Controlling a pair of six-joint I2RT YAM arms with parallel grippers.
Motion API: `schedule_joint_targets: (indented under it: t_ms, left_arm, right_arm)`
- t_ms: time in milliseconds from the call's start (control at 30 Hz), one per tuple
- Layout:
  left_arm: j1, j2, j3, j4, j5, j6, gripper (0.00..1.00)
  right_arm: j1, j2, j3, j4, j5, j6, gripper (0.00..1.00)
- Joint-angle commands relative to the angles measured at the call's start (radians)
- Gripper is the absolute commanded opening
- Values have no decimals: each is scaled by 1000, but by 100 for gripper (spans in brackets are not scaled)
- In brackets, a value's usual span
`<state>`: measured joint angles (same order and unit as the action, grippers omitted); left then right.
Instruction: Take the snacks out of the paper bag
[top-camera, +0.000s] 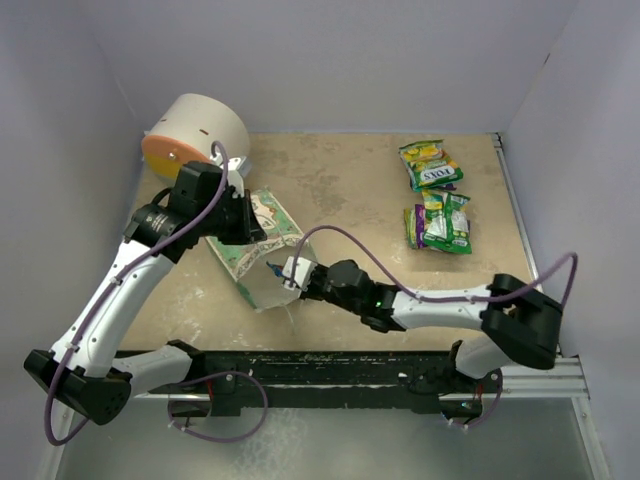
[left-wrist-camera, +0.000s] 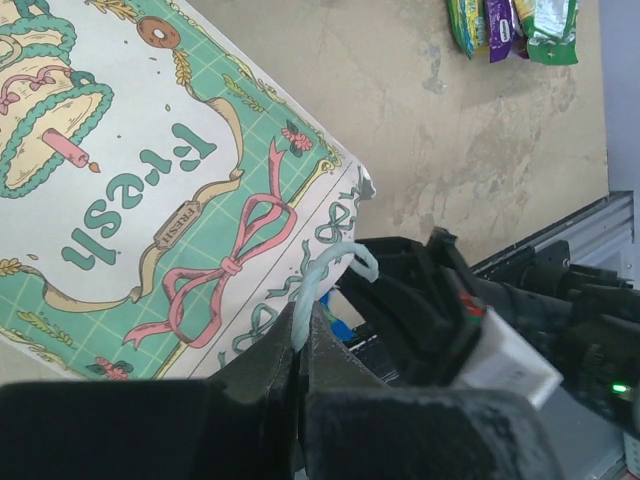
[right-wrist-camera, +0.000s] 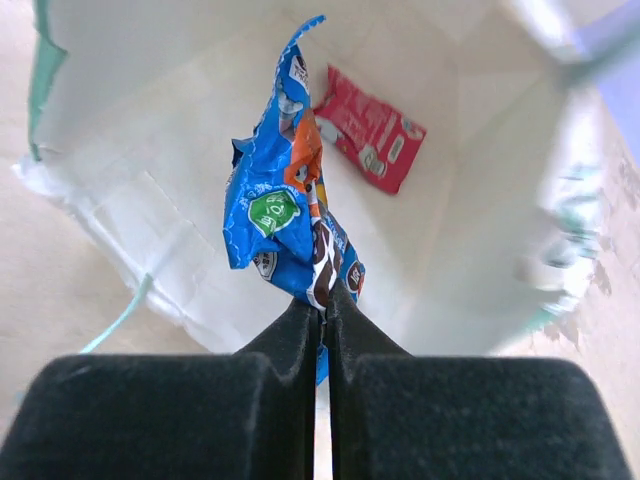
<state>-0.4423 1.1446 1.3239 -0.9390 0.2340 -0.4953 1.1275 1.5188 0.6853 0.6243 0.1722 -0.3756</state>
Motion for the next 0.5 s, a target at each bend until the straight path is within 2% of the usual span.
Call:
schedule_joint_targets:
  t_ms: [0, 200, 300, 367, 400, 467]
  left_arm:
    - [10, 4, 58, 19, 32, 40, 0]
    - [14, 30, 98, -7, 52, 61, 0]
    - [14, 38, 106, -12, 60, 66, 0]
    - [16, 40, 105, -12, 61, 62, 0]
    - [16, 41, 104, -11, 63, 59, 0]
    - [15, 43, 103, -11, 68, 52, 0]
  right_arm:
    - [3, -174, -36, -33, -100, 138, 0]
    - [3, -458, -71, -262, -143, 240, 0]
    - [2, -605, -59, -415, -81, 311, 0]
    - [1, -670, -34, -528, 32, 394, 0]
    - [0, -689, -15, -582, 127, 488, 0]
    - [-7, -692, 53, -722, 417, 707, 0]
